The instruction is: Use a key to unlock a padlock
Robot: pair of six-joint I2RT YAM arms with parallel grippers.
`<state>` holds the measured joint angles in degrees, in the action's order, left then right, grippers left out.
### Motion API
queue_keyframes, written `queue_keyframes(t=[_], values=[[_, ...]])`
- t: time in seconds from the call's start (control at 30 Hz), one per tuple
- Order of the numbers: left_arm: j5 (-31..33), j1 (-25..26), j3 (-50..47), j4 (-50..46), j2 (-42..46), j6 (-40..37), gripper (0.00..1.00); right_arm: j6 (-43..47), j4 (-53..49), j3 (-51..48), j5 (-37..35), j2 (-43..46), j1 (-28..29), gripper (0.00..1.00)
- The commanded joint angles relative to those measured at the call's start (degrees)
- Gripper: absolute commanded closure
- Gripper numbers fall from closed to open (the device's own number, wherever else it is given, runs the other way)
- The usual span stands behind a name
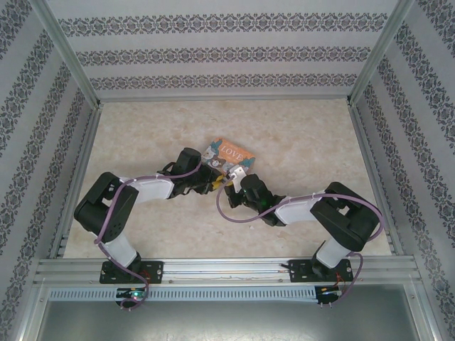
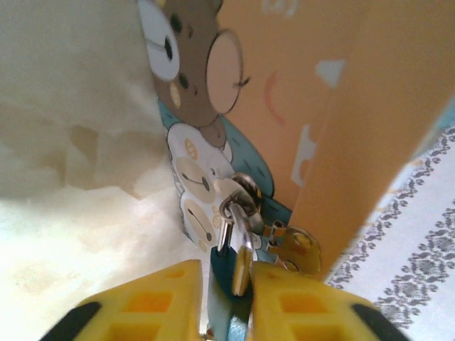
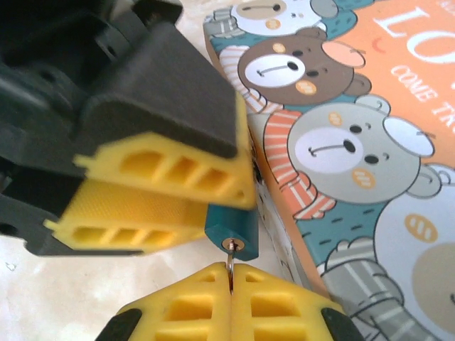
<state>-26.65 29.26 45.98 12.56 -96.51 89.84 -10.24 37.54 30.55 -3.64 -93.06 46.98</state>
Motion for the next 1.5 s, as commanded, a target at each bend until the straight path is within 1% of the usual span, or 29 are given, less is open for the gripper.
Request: queue_keyframes(t=[0.0,0.03,0.13,0.23,0.33,0.4,0.53,0.6,0.7,0.8,0.9,1.07,1.27,1.47], values=[[2.47,-0.33,0.21,-3.63,2.98,-3.68,0.67,-2.2,0.78,-1.41,-0.99,-0.2,-0.43,1.0],[2.76,-0.55,0.1,-3.72,3.58,-4.53,0.62,-2.53,0.85,-1.62,-0.95,-0.15,-0.53,1.0],[4.08,-1.38,-0.05,-5.23,5.99,-7.64,0.53,-3.96,1.75,-2.32,-0.55,0.15,-0.82,1.0],[5.94,-2.39,0.57,-9.21,8.84,-12.07,0.46,-6.42,3.3,-3.07,1.02,0.74,-1.64,1.0],[8.69,-3.3,2.04,-14.29,11.9,-18.03,0.41,-10.24,4.9,-3.71,3.47,1.51,-3.12,1.0],[10.06,-3.87,2.66,-15.99,13.76,-21.43,0.38,-13.2,6.11,-4.24,5.02,2.1,-4.22,1.0],[10.22,-5.55,2.43,-14.88,18.2,-30.73,0.36,-19.65,6.66,-5.11,7.23,3.86,-6.27,1.0],[11.14,-6.34,2.46,-15.15,21.13,-35.31,0.32,-23.01,6.85,-5.36,8.27,4.54,-7.04,1.0],[13.37,-7.34,3.11,-16.55,25.92,-43.2,0.26,-27.84,7.64,-6.18,8.56,5.22,-7.68,1.0],[16.87,-8.02,4.94,-20.76,30.12,-50.26,0.21,-32.27,9.24,-7.2,8.51,5.41,-8.46,1.0],[19.27,-9.14,6.48,-24.22,32.95,-54.85,0.19,-35.57,10.47,-7.79,9.11,5.19,-9.04,1.0],[23.45,-10.3,6.73,-27.62,37.34,-58.32,0.17,-40.57,11.78,-8.6,9.64,3.82,-9.5,1.0],[31.59,-10.51,5.54,-29.61,43.92,-61.25,0.17,-44.94,12.04,-10.04,8.31,2.96,-10.07,1.0],[35.97,-10.46,5.16,-30.11,48.38,-63.3,0.17,-49.53,11.77,-10.51,7.77,2.71,-10.64,1.0]])
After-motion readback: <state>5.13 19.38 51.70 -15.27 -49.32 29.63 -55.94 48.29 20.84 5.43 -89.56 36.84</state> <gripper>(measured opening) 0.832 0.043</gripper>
